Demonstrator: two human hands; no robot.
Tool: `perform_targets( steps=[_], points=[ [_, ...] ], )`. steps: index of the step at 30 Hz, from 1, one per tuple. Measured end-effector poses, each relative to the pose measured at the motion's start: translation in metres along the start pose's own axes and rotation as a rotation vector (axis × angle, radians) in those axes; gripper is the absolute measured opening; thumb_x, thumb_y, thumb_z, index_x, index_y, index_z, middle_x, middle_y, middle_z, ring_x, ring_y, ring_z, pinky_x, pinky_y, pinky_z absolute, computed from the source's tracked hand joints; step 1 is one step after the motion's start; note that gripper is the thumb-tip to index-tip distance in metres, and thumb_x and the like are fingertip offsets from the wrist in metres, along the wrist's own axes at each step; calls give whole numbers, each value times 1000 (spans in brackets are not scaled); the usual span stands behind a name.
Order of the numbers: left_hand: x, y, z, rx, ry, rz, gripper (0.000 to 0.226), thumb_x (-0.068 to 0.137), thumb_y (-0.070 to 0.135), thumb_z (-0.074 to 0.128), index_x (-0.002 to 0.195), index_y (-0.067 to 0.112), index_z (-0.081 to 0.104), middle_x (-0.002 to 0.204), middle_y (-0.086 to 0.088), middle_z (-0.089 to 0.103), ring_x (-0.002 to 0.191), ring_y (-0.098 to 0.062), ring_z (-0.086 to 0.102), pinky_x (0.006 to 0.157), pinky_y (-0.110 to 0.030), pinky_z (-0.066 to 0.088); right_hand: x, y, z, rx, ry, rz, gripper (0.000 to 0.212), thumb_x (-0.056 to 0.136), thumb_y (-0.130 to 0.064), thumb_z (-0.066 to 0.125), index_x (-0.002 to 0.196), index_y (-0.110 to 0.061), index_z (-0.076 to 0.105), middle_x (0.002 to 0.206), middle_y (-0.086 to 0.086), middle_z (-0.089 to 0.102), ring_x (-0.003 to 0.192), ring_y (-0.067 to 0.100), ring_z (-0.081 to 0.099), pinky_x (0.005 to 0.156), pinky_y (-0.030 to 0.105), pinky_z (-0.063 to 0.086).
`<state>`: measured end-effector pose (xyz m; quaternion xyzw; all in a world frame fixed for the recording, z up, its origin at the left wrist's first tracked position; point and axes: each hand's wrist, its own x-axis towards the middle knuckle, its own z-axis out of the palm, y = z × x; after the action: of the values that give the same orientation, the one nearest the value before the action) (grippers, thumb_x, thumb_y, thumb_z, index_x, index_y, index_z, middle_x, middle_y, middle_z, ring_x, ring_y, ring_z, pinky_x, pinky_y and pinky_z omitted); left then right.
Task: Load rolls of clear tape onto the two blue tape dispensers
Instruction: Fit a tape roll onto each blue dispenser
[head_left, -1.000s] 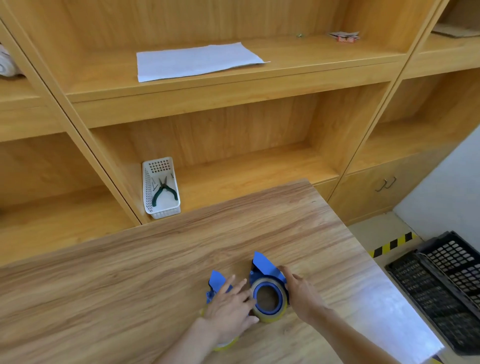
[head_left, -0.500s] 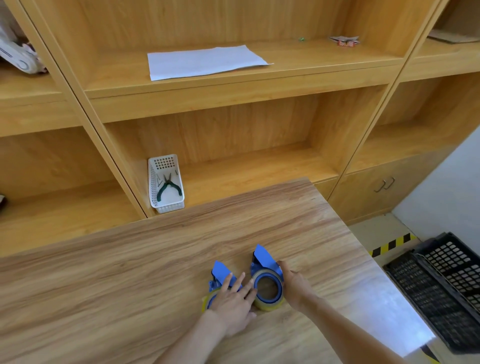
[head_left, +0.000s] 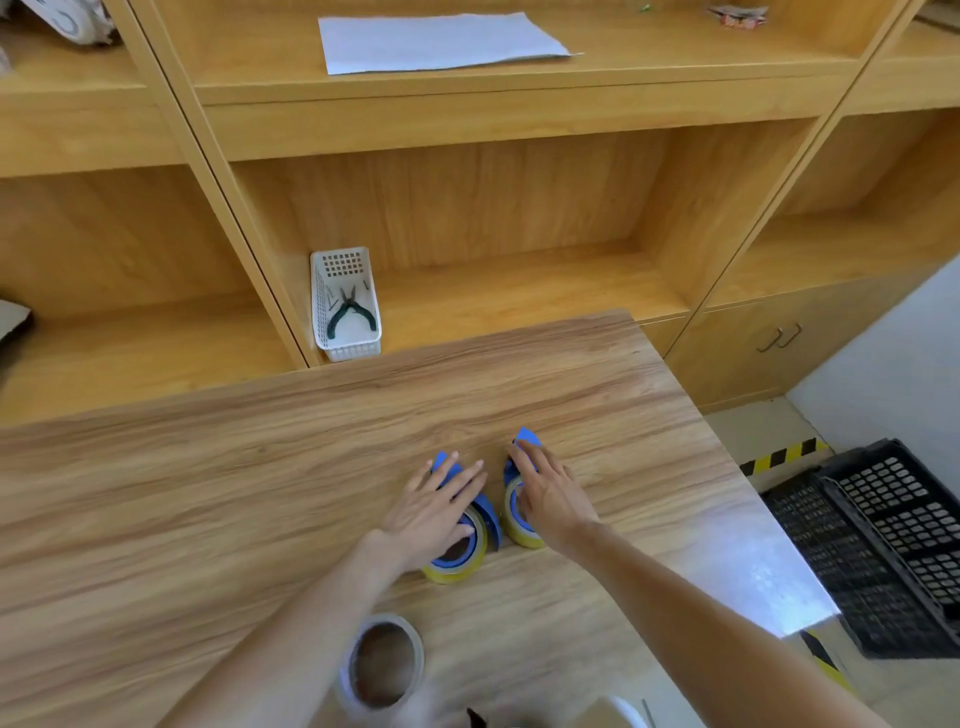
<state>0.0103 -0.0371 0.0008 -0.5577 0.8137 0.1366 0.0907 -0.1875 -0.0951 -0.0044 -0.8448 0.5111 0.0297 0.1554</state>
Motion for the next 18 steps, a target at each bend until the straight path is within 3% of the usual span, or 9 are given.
perform_targets(
  steps=[3,5,7,10,13,18],
  points=[
    [-12,-11,-1,-81,-36,-69,94,89,51,58,155,24,-3,163,8,-15,150,-22,-1,118,-44,18,1,-16,2,26,-5,-102,42,98,-15,40,140,-12,39,136,9,53,131,30,43,100,41,40],
    [-19,-19,7,-246,-73,-165,114,78,45,75,154,29,-8,162,9,-20,148,-24,8,112,-46,29,-2,-26,3,78,-75,-124,39,100,-14,38,139,-13,39,122,15,61,116,36,52,88,43,45],
    [-25,-22,15,-453,-112,-279,129,70,35,85,152,36,-14,162,4,-20,149,-29,8,113,-50,29,-3,-34,5,133,-122,-81,43,102,-15,37,145,-18,33,116,19,62,100,39,60,76,44,51],
    [-31,-16,18,-523,-209,-394,129,73,31,84,149,39,-20,161,-14,9,145,-35,22,111,-51,31,-1,-41,4,172,-147,-8,48,100,-12,35,146,-23,26,112,18,64,87,40,64,69,50,56],
    [-30,-7,16,-450,-195,-442,126,76,32,82,151,34,-19,133,-19,50,117,-36,54,94,-45,47,0,-45,6,162,-179,67,52,99,-8,33,147,-28,23,111,21,62,87,41,64,67,46,54],
    [-26,-3,19,-580,-117,-509,121,76,19,81,154,30,-11,130,-16,54,112,-34,57,85,-37,46,-2,-52,10,268,-189,151,51,98,-13,38,144,-32,24,121,18,58,94,38,64,74,46,56]
  ],
)
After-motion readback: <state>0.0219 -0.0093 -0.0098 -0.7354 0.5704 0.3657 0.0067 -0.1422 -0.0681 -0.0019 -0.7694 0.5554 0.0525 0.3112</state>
